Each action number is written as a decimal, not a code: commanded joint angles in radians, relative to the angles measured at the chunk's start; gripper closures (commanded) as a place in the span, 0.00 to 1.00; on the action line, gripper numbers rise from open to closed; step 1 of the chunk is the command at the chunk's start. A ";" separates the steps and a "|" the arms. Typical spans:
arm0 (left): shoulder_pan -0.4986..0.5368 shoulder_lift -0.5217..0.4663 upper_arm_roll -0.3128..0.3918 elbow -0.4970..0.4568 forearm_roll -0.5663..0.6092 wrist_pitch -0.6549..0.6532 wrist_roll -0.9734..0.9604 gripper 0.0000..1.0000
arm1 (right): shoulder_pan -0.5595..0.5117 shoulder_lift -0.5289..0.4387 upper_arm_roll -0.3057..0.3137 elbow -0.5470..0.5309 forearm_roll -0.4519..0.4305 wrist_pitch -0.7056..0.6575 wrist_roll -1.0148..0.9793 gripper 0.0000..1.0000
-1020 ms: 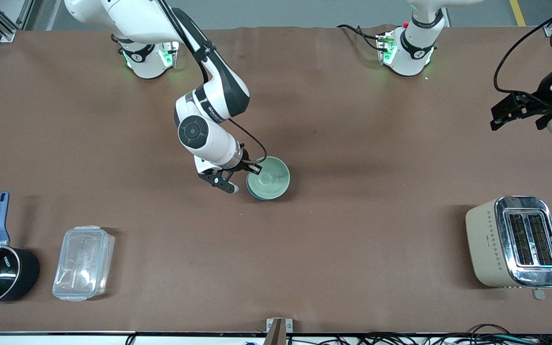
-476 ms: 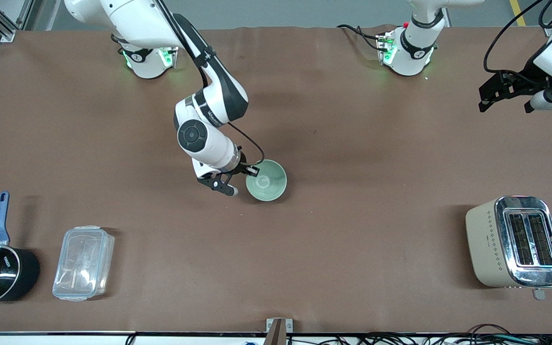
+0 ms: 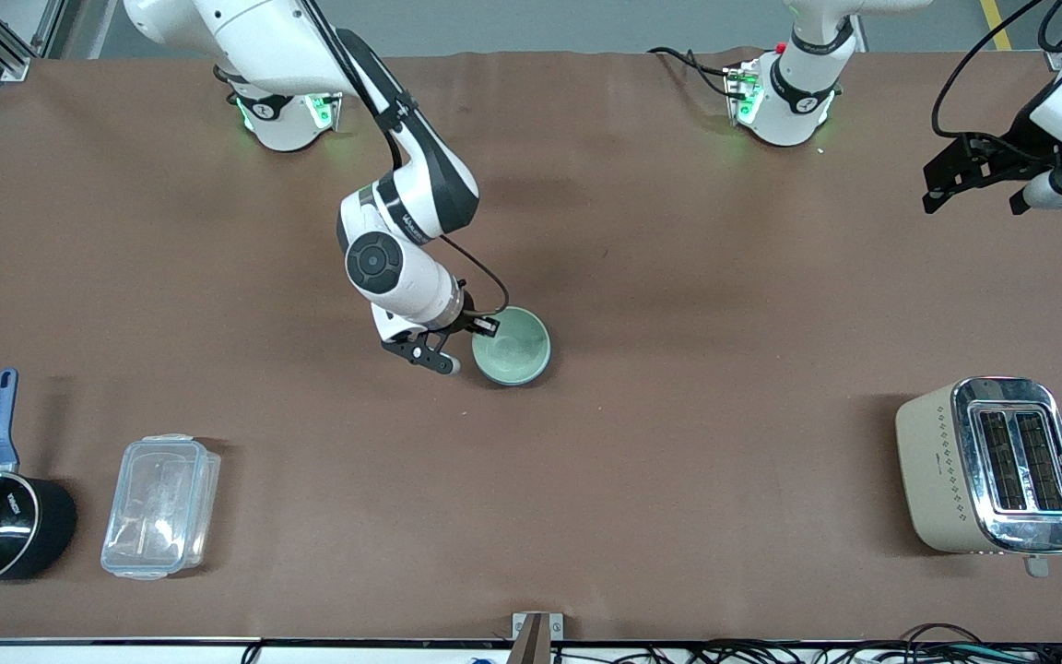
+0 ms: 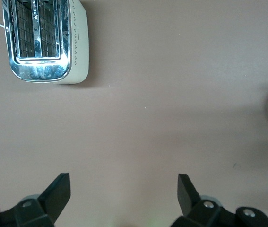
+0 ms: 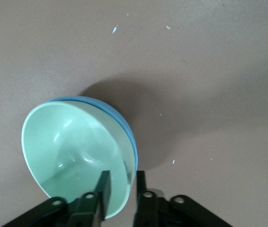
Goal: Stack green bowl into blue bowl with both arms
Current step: 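Open the right gripper and draw it back from the bowls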
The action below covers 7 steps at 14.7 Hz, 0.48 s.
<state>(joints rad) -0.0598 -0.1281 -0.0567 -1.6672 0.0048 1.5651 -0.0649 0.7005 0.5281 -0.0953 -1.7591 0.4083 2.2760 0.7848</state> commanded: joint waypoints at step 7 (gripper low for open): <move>0.008 0.014 0.005 0.014 -0.020 0.010 0.010 0.00 | -0.016 -0.229 -0.197 -0.002 -0.328 -0.191 -0.038 0.05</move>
<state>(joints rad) -0.0546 -0.1260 -0.0562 -1.6650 0.0047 1.5706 -0.0648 0.6888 0.3815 -0.2515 -1.7333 0.1405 2.1360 0.7752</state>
